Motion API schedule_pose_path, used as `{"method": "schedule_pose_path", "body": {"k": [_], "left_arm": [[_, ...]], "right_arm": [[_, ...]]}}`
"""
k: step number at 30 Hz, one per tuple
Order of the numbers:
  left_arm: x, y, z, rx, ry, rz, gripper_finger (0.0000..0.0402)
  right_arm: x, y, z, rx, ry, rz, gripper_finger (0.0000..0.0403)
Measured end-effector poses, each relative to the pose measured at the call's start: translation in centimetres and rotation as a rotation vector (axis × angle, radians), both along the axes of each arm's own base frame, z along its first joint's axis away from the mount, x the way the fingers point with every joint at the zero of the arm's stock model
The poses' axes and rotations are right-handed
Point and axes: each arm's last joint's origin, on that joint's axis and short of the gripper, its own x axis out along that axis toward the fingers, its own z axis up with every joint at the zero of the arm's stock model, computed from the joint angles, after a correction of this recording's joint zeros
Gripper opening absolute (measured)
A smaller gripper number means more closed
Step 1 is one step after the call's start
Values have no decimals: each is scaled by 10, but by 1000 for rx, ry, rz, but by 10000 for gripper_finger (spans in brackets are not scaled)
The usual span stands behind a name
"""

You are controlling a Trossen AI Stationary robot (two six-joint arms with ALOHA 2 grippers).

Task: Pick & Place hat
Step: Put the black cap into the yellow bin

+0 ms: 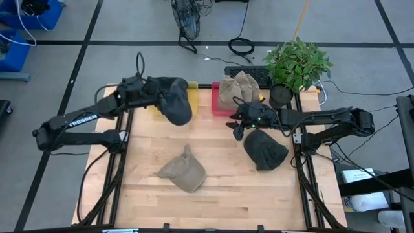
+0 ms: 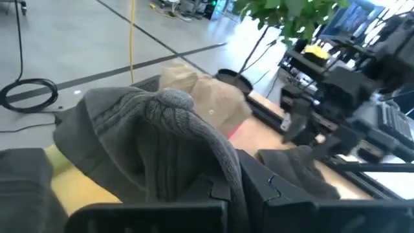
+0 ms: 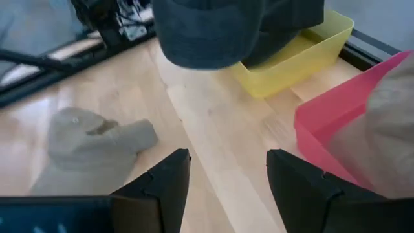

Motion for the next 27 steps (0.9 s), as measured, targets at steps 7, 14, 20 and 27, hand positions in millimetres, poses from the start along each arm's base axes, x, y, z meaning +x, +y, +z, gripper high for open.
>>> {"method": "schedule_pose_path", "body": {"k": [7,14,20,27], "left_arm": [[10,42,25,112,64,-30,7],[27,91,28,115,300,-179,7],[13,128,-8,44,411,-244,8],[-6,150,-30,1,464,-184,9]], "right_arm": [[2,-4,2,10,-97,-40,192],[1,-18,8,-25,-163,-129,186],[0,-25,9,-15,-173,-164,185],[-1,-30,9,19,-189,-201,185]]}}
